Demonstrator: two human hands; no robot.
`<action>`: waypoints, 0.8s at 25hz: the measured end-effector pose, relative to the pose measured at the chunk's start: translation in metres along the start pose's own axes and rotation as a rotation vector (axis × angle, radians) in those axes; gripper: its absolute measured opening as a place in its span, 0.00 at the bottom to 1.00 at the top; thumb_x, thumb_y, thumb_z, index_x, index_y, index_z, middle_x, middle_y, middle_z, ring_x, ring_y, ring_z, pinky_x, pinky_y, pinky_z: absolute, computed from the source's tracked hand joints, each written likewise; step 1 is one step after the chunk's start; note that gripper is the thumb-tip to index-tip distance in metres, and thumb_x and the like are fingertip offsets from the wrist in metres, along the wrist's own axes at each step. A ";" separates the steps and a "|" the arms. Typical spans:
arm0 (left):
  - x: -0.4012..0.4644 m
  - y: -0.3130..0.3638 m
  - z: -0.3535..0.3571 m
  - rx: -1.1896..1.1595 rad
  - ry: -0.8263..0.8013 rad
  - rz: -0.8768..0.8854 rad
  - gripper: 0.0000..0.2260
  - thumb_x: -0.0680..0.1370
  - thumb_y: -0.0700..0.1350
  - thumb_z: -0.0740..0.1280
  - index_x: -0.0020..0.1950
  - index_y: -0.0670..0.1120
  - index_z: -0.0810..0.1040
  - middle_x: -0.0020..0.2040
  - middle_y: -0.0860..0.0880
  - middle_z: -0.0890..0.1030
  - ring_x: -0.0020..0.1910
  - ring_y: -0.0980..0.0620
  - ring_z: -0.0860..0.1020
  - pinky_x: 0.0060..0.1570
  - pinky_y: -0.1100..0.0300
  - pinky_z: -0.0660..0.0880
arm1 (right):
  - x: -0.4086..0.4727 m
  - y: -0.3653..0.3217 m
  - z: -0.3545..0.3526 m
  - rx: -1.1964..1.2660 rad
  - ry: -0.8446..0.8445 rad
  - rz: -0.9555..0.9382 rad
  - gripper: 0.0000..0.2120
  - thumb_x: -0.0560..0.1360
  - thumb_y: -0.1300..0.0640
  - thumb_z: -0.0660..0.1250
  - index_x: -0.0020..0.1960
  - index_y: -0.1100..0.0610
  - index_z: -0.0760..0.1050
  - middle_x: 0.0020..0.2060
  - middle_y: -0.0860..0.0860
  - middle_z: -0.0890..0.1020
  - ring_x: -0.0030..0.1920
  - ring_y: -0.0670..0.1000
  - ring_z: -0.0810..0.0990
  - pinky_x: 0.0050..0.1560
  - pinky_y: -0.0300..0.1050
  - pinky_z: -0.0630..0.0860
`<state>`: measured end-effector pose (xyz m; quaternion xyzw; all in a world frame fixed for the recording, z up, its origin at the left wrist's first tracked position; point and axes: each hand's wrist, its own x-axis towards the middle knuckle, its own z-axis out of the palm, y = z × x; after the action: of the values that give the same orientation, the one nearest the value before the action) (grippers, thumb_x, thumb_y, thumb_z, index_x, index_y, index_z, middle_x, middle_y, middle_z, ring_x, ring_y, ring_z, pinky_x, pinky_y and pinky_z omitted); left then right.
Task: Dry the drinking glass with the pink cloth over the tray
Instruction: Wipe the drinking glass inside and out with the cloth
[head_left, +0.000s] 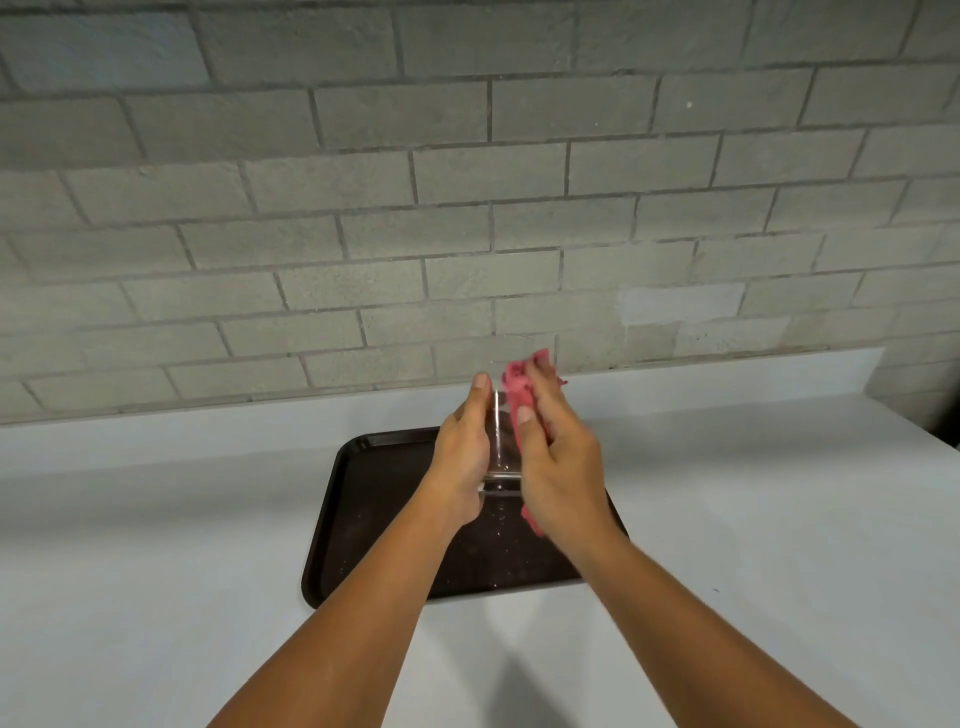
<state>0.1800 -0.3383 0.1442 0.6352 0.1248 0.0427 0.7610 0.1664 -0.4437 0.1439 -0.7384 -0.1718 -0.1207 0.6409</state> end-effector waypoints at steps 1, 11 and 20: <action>0.003 0.001 -0.002 0.009 0.000 0.010 0.26 0.80 0.66 0.58 0.56 0.47 0.86 0.48 0.45 0.89 0.55 0.44 0.85 0.59 0.46 0.78 | -0.011 0.003 0.003 -0.015 -0.011 -0.024 0.22 0.83 0.53 0.57 0.76 0.42 0.62 0.76 0.38 0.63 0.75 0.38 0.61 0.71 0.36 0.63; -0.005 -0.002 0.003 -0.026 -0.068 0.009 0.22 0.80 0.63 0.58 0.57 0.48 0.82 0.46 0.42 0.85 0.44 0.43 0.84 0.45 0.49 0.81 | 0.010 -0.001 -0.009 0.180 0.137 0.190 0.18 0.83 0.52 0.56 0.71 0.40 0.69 0.61 0.41 0.79 0.58 0.44 0.79 0.61 0.47 0.79; -0.010 0.003 0.016 0.117 0.054 0.100 0.19 0.82 0.61 0.57 0.59 0.48 0.76 0.49 0.48 0.84 0.44 0.54 0.84 0.43 0.59 0.79 | 0.016 -0.001 -0.002 0.088 0.181 0.145 0.20 0.83 0.52 0.56 0.75 0.43 0.65 0.71 0.42 0.73 0.69 0.48 0.74 0.67 0.53 0.75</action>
<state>0.1746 -0.3558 0.1509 0.6827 0.1155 0.0904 0.7158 0.1807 -0.4435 0.1513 -0.7061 -0.0645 -0.1327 0.6926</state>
